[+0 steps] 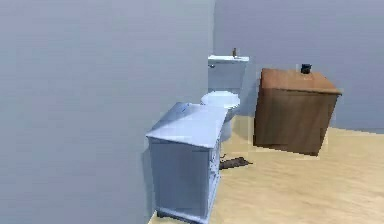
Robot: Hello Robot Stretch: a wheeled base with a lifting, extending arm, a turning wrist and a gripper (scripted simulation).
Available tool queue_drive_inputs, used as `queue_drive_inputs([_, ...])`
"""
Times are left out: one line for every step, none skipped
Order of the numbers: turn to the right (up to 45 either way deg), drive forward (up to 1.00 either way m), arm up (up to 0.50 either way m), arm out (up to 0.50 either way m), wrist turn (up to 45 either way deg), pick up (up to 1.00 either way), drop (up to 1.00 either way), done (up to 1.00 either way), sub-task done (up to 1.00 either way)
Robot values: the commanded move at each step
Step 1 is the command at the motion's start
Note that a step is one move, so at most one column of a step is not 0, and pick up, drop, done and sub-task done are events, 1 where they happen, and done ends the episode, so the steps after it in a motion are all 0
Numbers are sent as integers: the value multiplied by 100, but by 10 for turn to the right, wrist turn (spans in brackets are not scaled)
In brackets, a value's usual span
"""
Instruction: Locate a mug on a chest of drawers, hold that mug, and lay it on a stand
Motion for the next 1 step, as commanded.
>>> queue_drive_inputs([-330,0,0,0,0,0,0,0,0])
